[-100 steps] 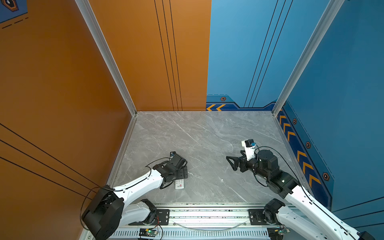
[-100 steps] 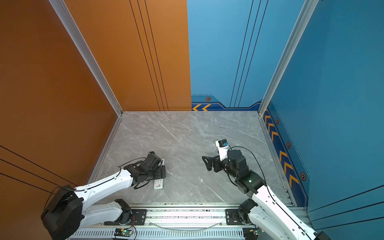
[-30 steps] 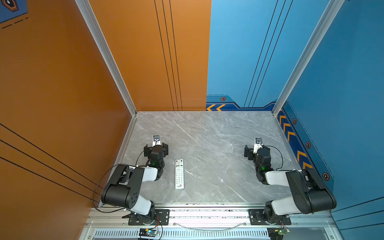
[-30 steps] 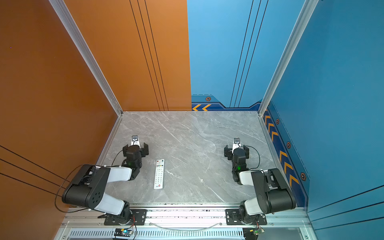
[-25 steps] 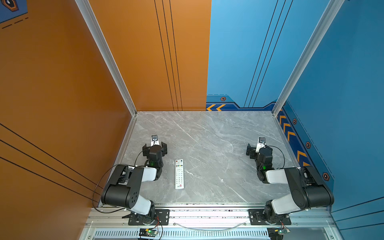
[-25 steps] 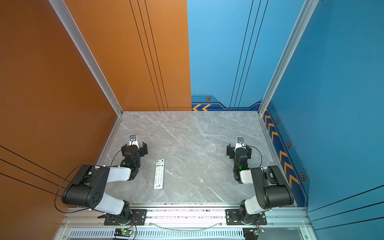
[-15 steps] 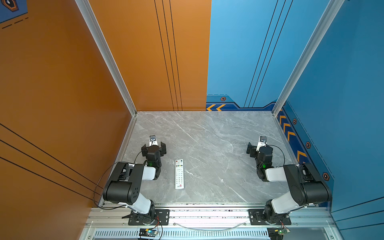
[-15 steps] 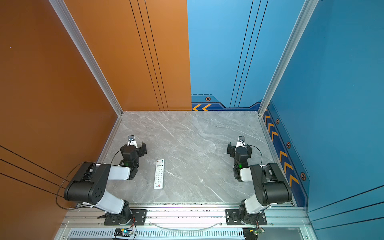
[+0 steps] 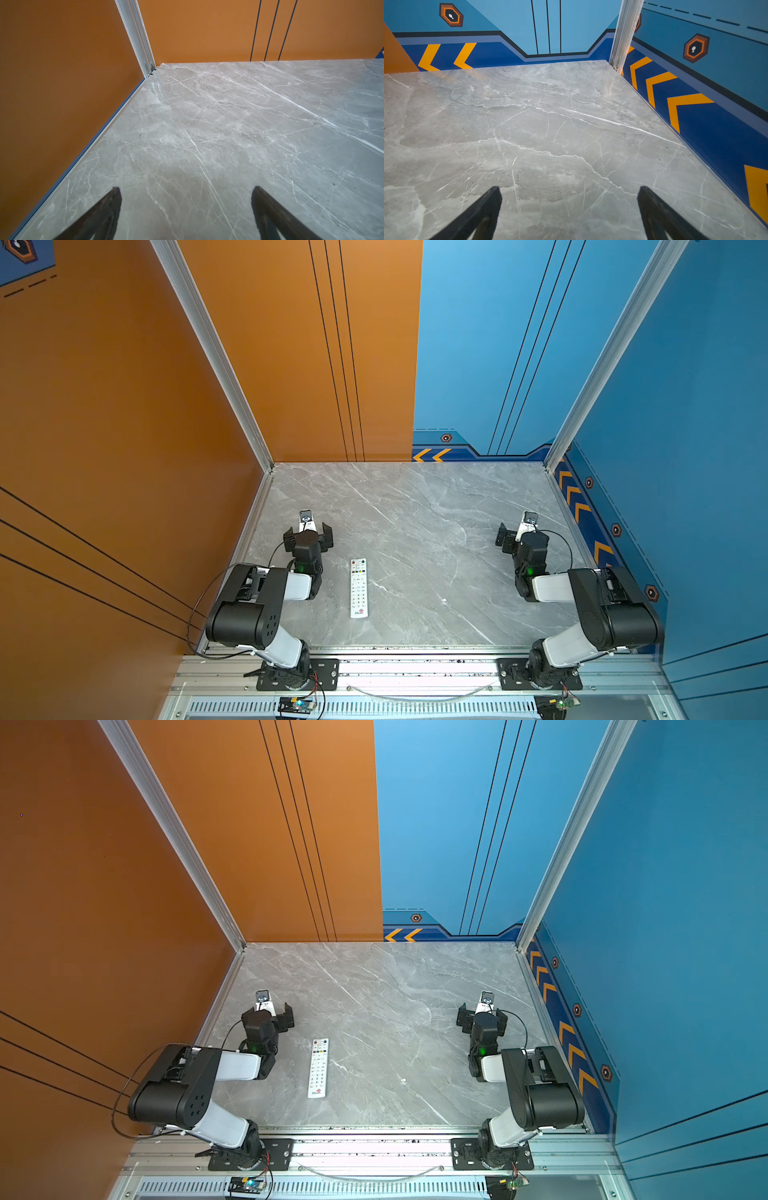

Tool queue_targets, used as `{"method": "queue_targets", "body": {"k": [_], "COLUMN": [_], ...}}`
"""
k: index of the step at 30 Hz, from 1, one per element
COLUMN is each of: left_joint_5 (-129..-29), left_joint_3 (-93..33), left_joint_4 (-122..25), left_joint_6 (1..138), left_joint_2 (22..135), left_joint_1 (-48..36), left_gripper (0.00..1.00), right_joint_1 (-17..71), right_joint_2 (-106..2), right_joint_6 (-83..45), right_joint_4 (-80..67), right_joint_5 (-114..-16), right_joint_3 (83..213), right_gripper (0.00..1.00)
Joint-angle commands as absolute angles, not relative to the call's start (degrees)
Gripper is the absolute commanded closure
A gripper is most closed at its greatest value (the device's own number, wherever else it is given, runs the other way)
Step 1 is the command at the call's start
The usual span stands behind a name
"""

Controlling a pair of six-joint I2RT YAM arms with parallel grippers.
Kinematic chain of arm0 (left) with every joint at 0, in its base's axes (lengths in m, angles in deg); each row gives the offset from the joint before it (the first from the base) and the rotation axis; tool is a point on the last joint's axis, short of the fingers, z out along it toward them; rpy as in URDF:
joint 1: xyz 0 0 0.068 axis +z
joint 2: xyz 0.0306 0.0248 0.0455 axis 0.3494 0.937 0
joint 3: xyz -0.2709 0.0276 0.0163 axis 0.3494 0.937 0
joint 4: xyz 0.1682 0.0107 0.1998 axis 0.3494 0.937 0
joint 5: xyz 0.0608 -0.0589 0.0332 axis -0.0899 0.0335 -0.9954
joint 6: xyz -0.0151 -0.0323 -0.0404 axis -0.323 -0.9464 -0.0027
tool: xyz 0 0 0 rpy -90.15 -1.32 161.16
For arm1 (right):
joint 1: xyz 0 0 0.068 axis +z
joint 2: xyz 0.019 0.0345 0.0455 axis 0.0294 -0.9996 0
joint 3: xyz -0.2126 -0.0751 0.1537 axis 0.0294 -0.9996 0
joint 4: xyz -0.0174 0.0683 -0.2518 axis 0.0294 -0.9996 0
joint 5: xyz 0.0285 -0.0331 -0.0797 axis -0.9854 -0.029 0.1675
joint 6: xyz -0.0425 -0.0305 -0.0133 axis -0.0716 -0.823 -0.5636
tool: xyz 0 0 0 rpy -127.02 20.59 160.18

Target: Load the batteries into the remote control

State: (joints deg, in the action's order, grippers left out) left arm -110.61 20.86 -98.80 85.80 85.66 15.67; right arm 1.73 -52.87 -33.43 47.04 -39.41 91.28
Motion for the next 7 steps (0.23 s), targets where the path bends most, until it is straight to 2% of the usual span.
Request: {"method": "queue_targets", "body": {"k": [1,7], "left_joint_5": [-109.03,-108.37], "left_joint_3": [21.47,21.45], "left_joint_4": [-99.87,-99.6], "left_joint_6": [85.65,85.46], "left_joint_2": [86.33,86.21], "left_joint_1": [15.79,16.29], "left_gripper": [0.02,0.02], "right_joint_1": [2.02,2.09], "right_joint_2": [-53.08,-52.92], "right_joint_6": [-32.55,-31.88], "right_joint_4": [46.45,48.58], "right_joint_5": [-38.18,-36.09], "right_joint_3": [92.05,90.49], "right_gripper": [0.0,0.0]}}
